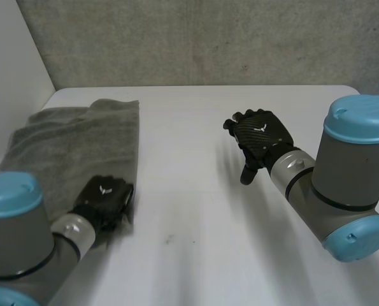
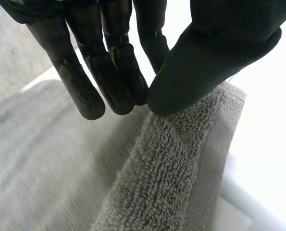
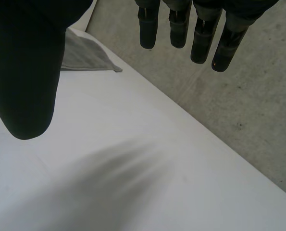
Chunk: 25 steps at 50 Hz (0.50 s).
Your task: Fold the towel.
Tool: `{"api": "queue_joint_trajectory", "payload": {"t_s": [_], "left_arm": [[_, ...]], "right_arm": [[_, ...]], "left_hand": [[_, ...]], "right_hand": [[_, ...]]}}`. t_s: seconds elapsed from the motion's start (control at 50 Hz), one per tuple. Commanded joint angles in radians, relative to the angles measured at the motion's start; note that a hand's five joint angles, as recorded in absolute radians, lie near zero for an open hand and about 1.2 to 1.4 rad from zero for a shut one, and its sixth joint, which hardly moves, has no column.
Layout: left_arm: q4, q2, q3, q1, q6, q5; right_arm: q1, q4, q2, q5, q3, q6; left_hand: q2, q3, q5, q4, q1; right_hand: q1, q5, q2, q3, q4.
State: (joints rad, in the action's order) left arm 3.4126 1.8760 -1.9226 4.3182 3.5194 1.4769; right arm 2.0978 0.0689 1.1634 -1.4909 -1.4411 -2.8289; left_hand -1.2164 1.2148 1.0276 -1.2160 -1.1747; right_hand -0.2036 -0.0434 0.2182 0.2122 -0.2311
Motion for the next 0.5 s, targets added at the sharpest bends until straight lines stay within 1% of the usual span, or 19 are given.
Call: {"api": "queue_joint_trajectory", "payload": {"t_s": [0.02, 0.04, 0.06, 0.1, 0.12, 0.16, 0.18, 0.2, 0.22, 0.26, 0.28, 0.32, 0.34, 0.36, 0.38, 0.42, 0.44, 0.48, 0.5], "left_arm": [[-0.006, 0.055, 0.189, -0.084, -0.074, 0.005], [-0.009, 0.075, 0.233, -0.107, -0.106, 0.006], [-0.009, 0.075, 0.234, -0.107, -0.106, 0.006], [-0.027, 0.123, 0.325, -0.155, -0.164, 0.025], [-0.027, 0.123, 0.326, -0.155, -0.165, 0.025], [-0.049, 0.187, 0.428, -0.222, -0.206, 0.048], [-0.049, 0.187, 0.428, -0.222, -0.206, 0.048], [-0.059, 0.222, 0.482, -0.253, -0.221, 0.057], [-0.059, 0.223, 0.482, -0.253, -0.221, 0.057], [-0.076, 0.294, 0.591, -0.305, -0.235, 0.074], [-0.076, 0.295, 0.591, -0.305, -0.235, 0.074], [-0.079, 0.372, 0.716, -0.351, -0.24, 0.1], [-0.079, 0.373, 0.717, -0.351, -0.24, 0.1], [-0.081, 0.415, 0.788, -0.377, -0.24, 0.114], [-0.081, 0.416, 0.789, -0.377, -0.24, 0.114], [-0.088, 0.504, 0.942, -0.429, -0.24, 0.137], [-0.089, 0.505, 0.942, -0.43, -0.24, 0.137], [-0.092, 0.596, 1.09, -0.469, -0.24, 0.143], [-0.092, 0.597, 1.091, -0.469, -0.24, 0.143]], "right_arm": [[-0.051, -0.008, 0.031, 0.001, 0.019, -0.004], [-0.093, -0.008, 0.041, 0.003, 0.025, -0.006], [-0.093, -0.008, 0.041, 0.003, 0.025, -0.006], [-0.171, -0.009, 0.061, 0.009, 0.033, -0.006], [-0.171, -0.009, 0.061, 0.009, 0.033, -0.006], [-0.22, -0.012, 0.077, 0.008, 0.063, -0.006], [-0.22, -0.012, 0.078, 0.007, 0.064, -0.006], [-0.237, -0.018, 0.079, 0.006, 0.08, -0.007], [-0.237, -0.018, 0.079, 0.006, 0.08, -0.007], [-0.274, -0.027, 0.079, 0.006, 0.109, -0.009], [-0.274, -0.027, 0.079, 0.006, 0.11, -0.009], [-0.312, -0.027, 0.081, 0.006, 0.125, -0.015], [-0.312, -0.027, 0.081, 0.006, 0.125, -0.015], [-0.326, -0.027, 0.081, 0.006, 0.13, -0.017], [-0.326, -0.027, 0.081, 0.006, 0.13, -0.017], [-0.344, -0.027, 0.082, 0.006, 0.136, -0.017], [-0.345, -0.027, 0.082, 0.006, 0.136, -0.017], [-0.358, -0.026, 0.088, 0.006, 0.137, -0.017], [-0.358, -0.026, 0.088, 0.006, 0.137, -0.017]], "left_hand": [[-0.18, 0.182, 0.194, -0.18, -0.222], [-0.18, 0.182, 0.194, -0.18, -0.222], [-0.18, 0.182, 0.194, -0.18, -0.222], [-0.18, 0.182, 0.194, -0.18, -0.222], [-0.18, 0.182, 0.194, -0.18, -0.222], [-0.18, 0.182, 0.194, -0.18, -0.222], [-0.18, 0.182, 0.194, -0.18, -0.222], [-0.18, 0.182, 0.194, -0.18, -0.222], [-0.18, 0.182, 0.194, -0.18, -0.222], [-0.18, 0.182, 0.194, -0.18, -0.222], [-0.18, 0.182, 0.194, -0.18, -0.222], [-0.18, 0.182, 0.194, -0.18, -0.222], [-0.18, 0.182, 0.194, -0.18, -0.222], [-0.18, 0.182, 0.194, -0.18, -0.222], [-0.18, 0.182, 0.194, -0.18, -0.222], [-0.18, 0.182, 0.194, -0.18, -0.222], [-0.18, 0.182, 0.194, -0.18, -0.222], [-0.18, 0.182, 0.194, -0.18, -0.222], [-0.18, 0.182, 0.194, -0.18, -0.222]], "right_hand": [[0.029, 0.043, -0.044, -0.038, 0.057], [0.029, 0.043, -0.044, -0.038, 0.057], [0.029, 0.043, -0.044, -0.038, 0.057], [0.029, 0.043, -0.044, -0.038, 0.057], [0.029, 0.043, -0.044, -0.038, 0.057], [0.029, 0.043, -0.044, -0.038, 0.057], [0.029, 0.043, -0.044, -0.038, 0.057], [0.029, 0.043, -0.044, -0.038, 0.057], [0.029, 0.043, -0.044, -0.038, 0.057], [0.029, 0.043, -0.044, -0.038, 0.057], [0.029, 0.043, -0.044, -0.038, 0.057], [0.029, 0.043, -0.044, -0.038, 0.057], [0.029, 0.043, -0.044, -0.038, 0.057], [0.029, 0.043, -0.044, -0.038, 0.057], [0.029, 0.043, -0.044, -0.038, 0.057], [0.029, 0.043, -0.044, -0.038, 0.057], [0.029, 0.043, -0.044, -0.038, 0.057], [0.029, 0.043, -0.044, -0.038, 0.057], [0.029, 0.043, -0.044, -0.038, 0.057]]}}
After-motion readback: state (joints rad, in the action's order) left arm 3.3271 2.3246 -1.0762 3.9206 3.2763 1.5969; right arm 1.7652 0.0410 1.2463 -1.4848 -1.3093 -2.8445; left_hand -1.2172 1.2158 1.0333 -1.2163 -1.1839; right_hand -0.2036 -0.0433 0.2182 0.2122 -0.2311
